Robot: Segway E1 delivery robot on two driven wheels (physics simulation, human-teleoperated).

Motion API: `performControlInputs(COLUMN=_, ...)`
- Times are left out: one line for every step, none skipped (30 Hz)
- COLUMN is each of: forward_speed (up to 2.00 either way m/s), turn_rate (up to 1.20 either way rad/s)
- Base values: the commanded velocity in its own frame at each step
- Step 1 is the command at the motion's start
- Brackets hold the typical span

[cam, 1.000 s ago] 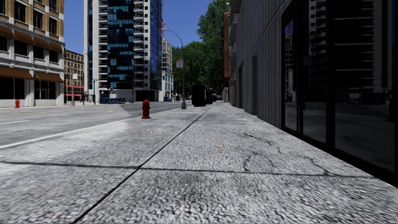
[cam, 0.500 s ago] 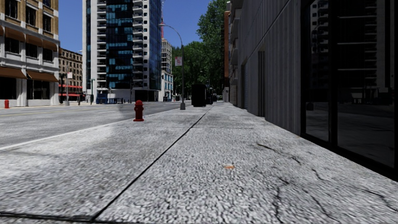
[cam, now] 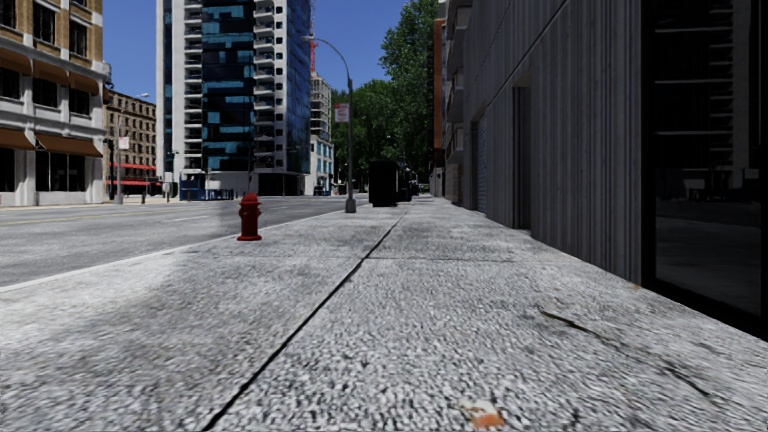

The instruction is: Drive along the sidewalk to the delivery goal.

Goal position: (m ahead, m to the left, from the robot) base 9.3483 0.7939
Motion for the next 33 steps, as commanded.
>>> performControlInputs(forward_speed=2.0, turn_rate=0.0)
performControlInputs(forward_speed=2.0, turn_rate=0.0)
performControlInputs(forward_speed=2.0, turn_rate=0.0)
performControlInputs(forward_speed=2.0, turn_rate=0.0)
performControlInputs(forward_speed=2.0, turn_rate=0.0)
performControlInputs(forward_speed=2.0, turn_rate=0.0)
performControlInputs(forward_speed=2.0, turn_rate=0.0)
performControlInputs(forward_speed=2.0, turn_rate=0.0)
performControlInputs(forward_speed=2.0, turn_rate=0.0)
performControlInputs(forward_speed=2.0, turn_rate=0.0)
performControlInputs(forward_speed=2.0, turn_rate=0.0)
performControlInputs(forward_speed=2.0, turn_rate=0.0)
performControlInputs(forward_speed=2.0, turn_rate=0.0)
performControlInputs(forward_speed=2.0, turn_rate=0.0)
performControlInputs(forward_speed=2.0, turn_rate=0.0)
performControlInputs(forward_speed=2.0, turn_rate=0.0)
performControlInputs(forward_speed=2.0, turn_rate=0.0)
performControlInputs(forward_speed=2.0, turn_rate=0.0)
performControlInputs(forward_speed=2.0, turn_rate=0.0)
performControlInputs(forward_speed=2.0, turn_rate=0.0)
performControlInputs(forward_speed=2.0, turn_rate=0.0)
performControlInputs(forward_speed=2.0, turn_rate=0.0)
performControlInputs(forward_speed=2.0, turn_rate=0.0)
performControlInputs(forward_speed=2.0, turn_rate=0.0)
performControlInputs(forward_speed=2.0, turn_rate=0.0)
performControlInputs(forward_speed=2.0, turn_rate=0.0)
performControlInputs(forward_speed=2.0, turn_rate=0.0)
performControlInputs(forward_speed=2.0, turn_rate=0.0)
performControlInputs(forward_speed=2.0, turn_rate=0.0)
performControlInputs(forward_speed=2.0, turn_rate=0.0)
performControlInputs(forward_speed=2.0, turn_rate=0.0)
performControlInputs(forward_speed=2.0, turn_rate=0.0)
performControlInputs(forward_speed=2.0, turn_rate=0.0)
